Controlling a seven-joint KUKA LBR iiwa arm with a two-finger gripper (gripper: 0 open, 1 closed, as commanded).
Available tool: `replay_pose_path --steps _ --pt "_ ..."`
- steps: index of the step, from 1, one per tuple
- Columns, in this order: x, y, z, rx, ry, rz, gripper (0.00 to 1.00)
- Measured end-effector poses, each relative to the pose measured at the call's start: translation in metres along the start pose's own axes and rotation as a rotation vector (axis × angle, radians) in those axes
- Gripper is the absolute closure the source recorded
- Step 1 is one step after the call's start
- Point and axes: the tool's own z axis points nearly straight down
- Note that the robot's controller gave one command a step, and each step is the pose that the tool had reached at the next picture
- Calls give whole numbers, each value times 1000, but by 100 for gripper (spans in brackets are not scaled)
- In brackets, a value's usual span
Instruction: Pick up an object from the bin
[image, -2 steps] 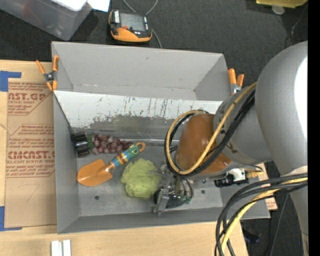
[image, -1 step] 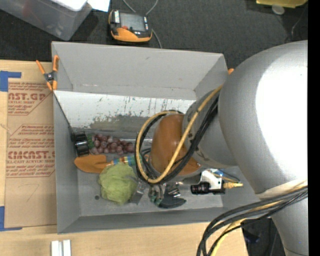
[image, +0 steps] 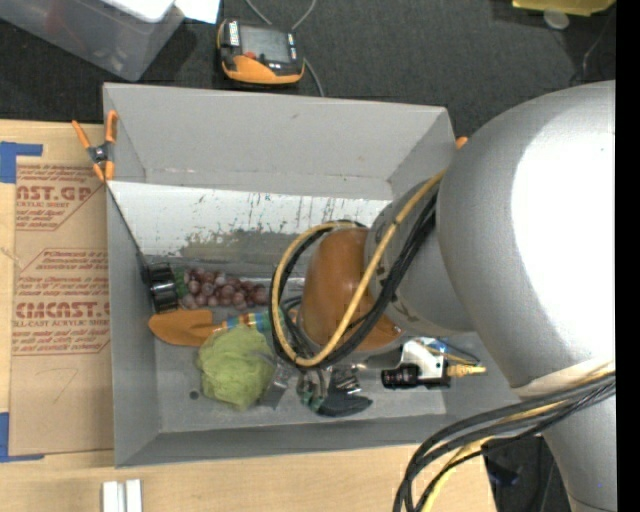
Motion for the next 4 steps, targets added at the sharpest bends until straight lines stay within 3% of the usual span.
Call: replay_pose_path --steps 4 --pt "1 0 -51 1 5 -2 100"
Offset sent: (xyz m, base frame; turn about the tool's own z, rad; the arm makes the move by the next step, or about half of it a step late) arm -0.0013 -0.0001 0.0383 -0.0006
